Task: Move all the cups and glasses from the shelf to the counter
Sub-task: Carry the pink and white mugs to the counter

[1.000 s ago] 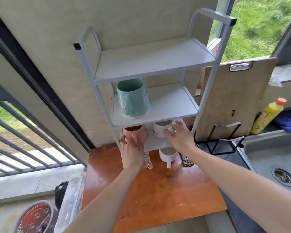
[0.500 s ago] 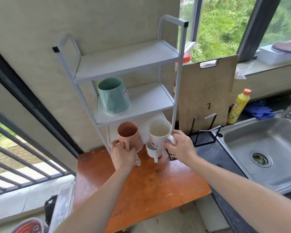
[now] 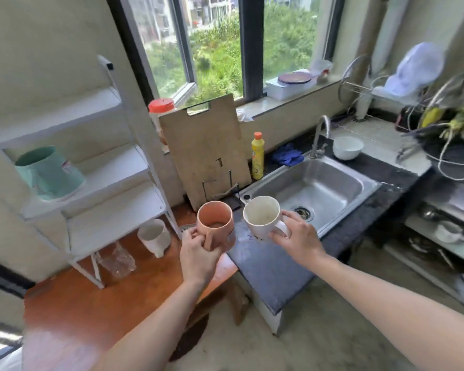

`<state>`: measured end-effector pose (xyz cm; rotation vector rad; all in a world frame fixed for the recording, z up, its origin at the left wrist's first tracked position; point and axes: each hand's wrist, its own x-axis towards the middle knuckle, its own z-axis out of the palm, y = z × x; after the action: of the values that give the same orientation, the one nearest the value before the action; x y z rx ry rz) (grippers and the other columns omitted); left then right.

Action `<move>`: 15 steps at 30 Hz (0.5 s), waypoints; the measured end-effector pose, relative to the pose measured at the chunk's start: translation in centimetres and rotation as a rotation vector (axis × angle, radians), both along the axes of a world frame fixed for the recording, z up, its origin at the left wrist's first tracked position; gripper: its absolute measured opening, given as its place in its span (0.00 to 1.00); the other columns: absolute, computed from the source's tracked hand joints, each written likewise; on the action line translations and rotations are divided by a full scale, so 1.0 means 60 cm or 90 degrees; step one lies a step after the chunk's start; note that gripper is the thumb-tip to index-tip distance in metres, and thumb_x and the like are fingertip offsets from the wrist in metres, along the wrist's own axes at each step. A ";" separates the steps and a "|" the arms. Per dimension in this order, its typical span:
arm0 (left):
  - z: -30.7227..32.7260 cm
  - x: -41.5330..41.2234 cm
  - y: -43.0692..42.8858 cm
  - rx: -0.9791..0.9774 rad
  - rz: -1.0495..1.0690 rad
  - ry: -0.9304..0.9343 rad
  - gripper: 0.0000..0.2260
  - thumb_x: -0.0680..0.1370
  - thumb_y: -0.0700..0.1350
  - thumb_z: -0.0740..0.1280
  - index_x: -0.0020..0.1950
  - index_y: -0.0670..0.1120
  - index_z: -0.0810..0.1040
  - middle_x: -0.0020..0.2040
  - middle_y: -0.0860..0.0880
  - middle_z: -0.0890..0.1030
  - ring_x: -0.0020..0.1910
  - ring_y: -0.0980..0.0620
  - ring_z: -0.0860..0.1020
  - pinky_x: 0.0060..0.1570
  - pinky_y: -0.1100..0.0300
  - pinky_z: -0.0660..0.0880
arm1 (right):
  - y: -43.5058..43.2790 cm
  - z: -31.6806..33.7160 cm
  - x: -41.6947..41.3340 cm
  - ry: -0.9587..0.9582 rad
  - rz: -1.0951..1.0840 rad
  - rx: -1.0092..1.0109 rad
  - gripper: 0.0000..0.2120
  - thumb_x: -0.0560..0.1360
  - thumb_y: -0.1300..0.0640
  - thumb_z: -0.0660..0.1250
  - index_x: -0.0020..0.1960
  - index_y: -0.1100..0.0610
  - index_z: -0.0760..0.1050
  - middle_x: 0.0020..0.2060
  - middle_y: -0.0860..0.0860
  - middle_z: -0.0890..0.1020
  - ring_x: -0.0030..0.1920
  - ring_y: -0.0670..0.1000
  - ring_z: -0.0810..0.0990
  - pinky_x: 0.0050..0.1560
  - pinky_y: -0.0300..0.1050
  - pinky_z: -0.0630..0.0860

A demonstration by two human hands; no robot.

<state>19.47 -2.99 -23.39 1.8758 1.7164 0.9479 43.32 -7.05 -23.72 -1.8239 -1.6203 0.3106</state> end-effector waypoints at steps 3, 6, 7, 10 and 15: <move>-0.001 0.111 -0.022 -0.008 -0.084 -0.008 0.13 0.64 0.47 0.78 0.40 0.40 0.82 0.53 0.46 0.74 0.47 0.50 0.75 0.43 0.65 0.66 | -0.070 0.006 0.097 0.003 -0.082 -0.002 0.15 0.70 0.51 0.73 0.40 0.63 0.75 0.62 0.52 0.78 0.52 0.57 0.80 0.45 0.46 0.71; 0.003 0.218 -0.040 -0.018 -0.187 -0.023 0.12 0.65 0.47 0.77 0.37 0.40 0.81 0.53 0.49 0.72 0.43 0.55 0.73 0.41 0.69 0.64 | -0.131 0.007 0.193 -0.008 -0.163 -0.016 0.14 0.69 0.52 0.72 0.40 0.64 0.76 0.62 0.51 0.77 0.53 0.56 0.79 0.48 0.45 0.72; 0.003 0.254 -0.042 -0.020 -0.218 -0.028 0.12 0.65 0.48 0.78 0.36 0.40 0.80 0.53 0.50 0.72 0.42 0.56 0.73 0.39 0.70 0.63 | -0.150 0.009 0.223 -0.010 -0.193 -0.022 0.14 0.69 0.52 0.72 0.40 0.63 0.76 0.63 0.51 0.77 0.53 0.55 0.79 0.47 0.44 0.71; 0.001 0.359 -0.044 -0.027 -0.300 -0.043 0.15 0.65 0.47 0.77 0.31 0.38 0.76 0.52 0.50 0.73 0.39 0.57 0.73 0.39 0.66 0.67 | -0.202 0.011 0.310 0.001 -0.279 -0.013 0.12 0.69 0.52 0.72 0.33 0.55 0.72 0.64 0.49 0.76 0.50 0.54 0.79 0.43 0.42 0.67; 0.015 0.549 -0.043 -0.021 -0.423 -0.045 0.21 0.66 0.45 0.76 0.24 0.48 0.64 0.51 0.50 0.73 0.38 0.53 0.75 0.37 0.60 0.68 | -0.265 0.016 0.448 -0.017 -0.416 0.002 0.18 0.68 0.53 0.73 0.30 0.52 0.63 0.63 0.50 0.76 0.49 0.57 0.79 0.41 0.42 0.65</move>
<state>52.40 -5.55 -22.50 2.1420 0.9396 0.6925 70.22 -22.97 -22.79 -2.2353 -0.9540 -0.0125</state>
